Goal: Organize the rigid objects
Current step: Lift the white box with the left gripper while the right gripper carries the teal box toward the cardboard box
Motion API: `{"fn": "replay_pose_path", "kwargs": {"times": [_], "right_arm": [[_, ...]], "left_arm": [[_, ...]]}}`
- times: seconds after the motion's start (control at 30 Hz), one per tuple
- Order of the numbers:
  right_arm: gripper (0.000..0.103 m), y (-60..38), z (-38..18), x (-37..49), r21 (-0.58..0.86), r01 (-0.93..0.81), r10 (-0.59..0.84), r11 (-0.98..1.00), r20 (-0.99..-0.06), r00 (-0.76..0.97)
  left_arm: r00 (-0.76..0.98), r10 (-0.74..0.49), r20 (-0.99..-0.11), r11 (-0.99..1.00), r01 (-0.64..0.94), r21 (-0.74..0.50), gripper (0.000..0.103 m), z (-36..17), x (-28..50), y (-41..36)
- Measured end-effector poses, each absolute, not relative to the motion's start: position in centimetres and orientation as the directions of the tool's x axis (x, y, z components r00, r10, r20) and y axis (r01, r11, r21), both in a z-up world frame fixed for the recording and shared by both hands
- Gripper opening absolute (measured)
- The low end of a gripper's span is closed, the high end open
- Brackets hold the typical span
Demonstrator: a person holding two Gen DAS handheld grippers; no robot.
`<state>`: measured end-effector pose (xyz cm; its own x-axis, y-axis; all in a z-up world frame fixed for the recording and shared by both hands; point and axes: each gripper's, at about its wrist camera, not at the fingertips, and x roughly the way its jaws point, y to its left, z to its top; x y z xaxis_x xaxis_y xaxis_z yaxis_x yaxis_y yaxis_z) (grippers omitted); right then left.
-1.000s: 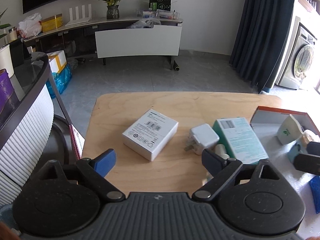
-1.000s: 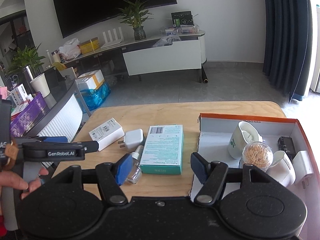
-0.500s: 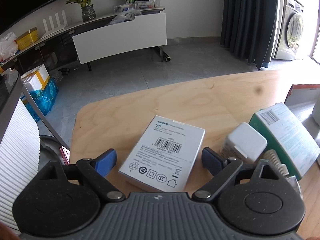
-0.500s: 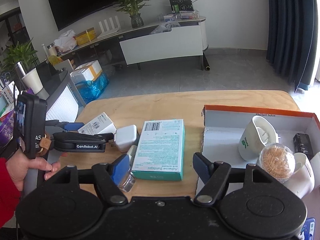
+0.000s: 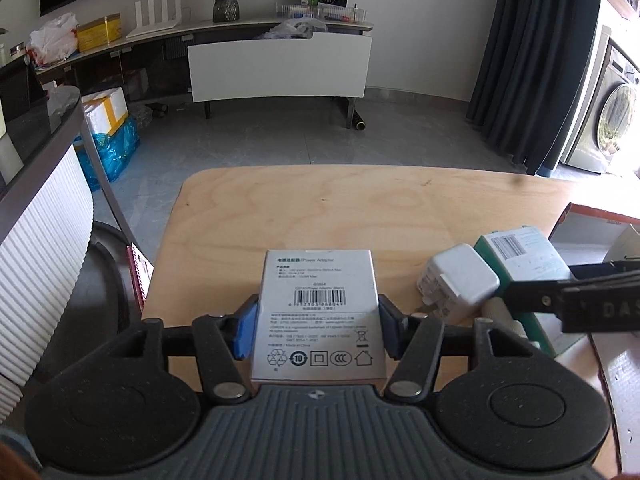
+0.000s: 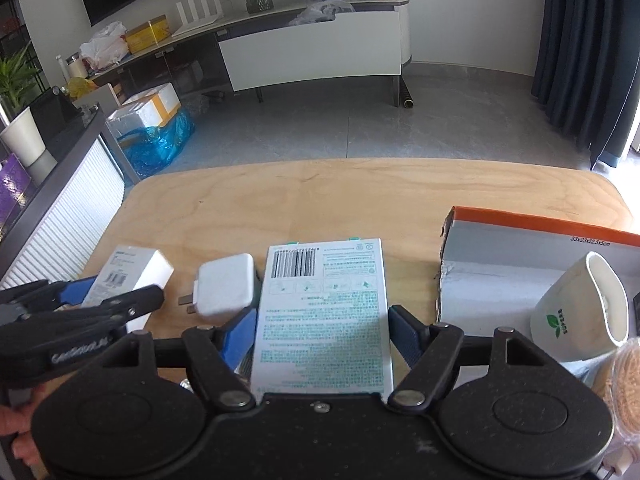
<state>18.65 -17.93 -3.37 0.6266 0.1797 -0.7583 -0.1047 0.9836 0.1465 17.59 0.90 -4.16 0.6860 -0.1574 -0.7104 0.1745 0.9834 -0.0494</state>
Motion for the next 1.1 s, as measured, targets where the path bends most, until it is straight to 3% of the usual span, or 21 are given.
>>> {"fn": "replay_pose_path", "kwargs": {"times": [0.4, 0.8, 1.1], "right_arm": [[0.085, -18.9, -3.2, 14.4, 0.165, -0.112, 0.198, 0.98, -0.744, 0.638], [0.085, -20.4, 2.3, 4.7, 0.17, -0.108, 0.193, 0.979, -0.642, 0.742], [0.085, -21.9, 3.6, -1.4, 0.16, -0.093, 0.174, 0.983, -0.622, 0.763]], "left_arm": [[0.709, -0.153, -0.689, 0.987, 0.139, -0.077, 0.06, -2.4, 13.7, 0.3], [0.732, -0.162, -0.662, 0.986, 0.089, -0.143, 0.059, 1.2, 7.5, -1.2], [0.753, -0.142, -0.643, 0.989, 0.082, -0.122, 0.059, 2.9, 3.4, -3.3]]}}
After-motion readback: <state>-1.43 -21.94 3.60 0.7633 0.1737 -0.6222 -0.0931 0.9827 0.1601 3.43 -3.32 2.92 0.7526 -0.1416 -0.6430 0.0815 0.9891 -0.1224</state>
